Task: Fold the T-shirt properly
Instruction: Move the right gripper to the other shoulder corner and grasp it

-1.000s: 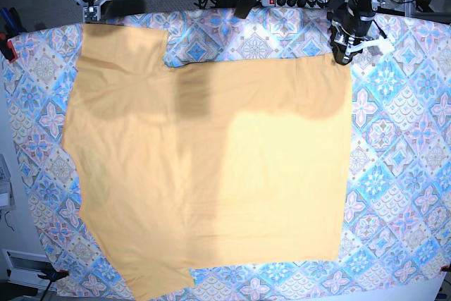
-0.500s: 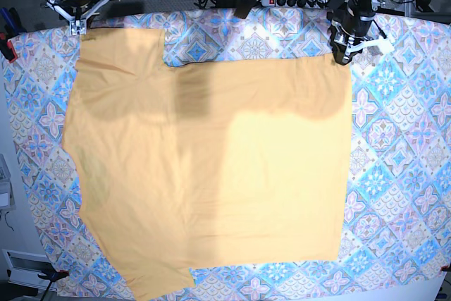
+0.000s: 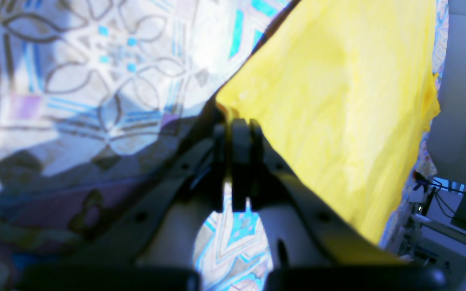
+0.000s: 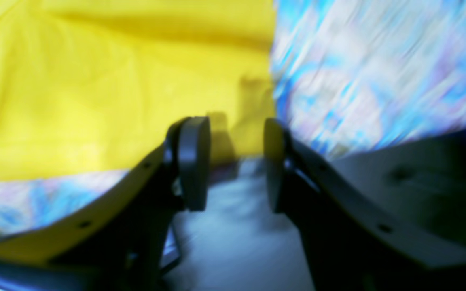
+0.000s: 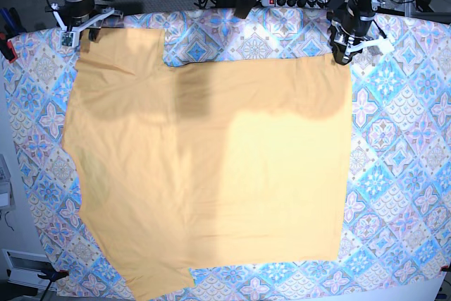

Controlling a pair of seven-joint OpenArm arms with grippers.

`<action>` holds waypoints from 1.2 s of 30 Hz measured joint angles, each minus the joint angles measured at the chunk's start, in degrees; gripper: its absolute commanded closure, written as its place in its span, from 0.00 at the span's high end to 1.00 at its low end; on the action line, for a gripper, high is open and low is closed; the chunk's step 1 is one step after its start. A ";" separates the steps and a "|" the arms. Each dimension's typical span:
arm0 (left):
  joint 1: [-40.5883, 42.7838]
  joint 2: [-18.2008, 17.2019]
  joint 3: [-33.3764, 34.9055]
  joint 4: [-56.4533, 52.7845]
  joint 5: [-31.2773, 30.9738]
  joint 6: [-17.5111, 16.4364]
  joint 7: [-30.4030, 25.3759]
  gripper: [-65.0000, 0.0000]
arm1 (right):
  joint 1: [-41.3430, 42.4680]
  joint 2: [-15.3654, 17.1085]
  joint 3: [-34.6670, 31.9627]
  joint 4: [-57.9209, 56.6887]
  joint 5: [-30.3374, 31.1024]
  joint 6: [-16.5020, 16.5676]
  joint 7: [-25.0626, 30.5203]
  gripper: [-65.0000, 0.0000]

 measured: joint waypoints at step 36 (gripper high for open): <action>-0.04 -0.02 0.00 0.00 0.02 0.02 0.00 0.00 | 8.94 1.07 5.92 -11.02 18.91 6.54 -10.75 0.36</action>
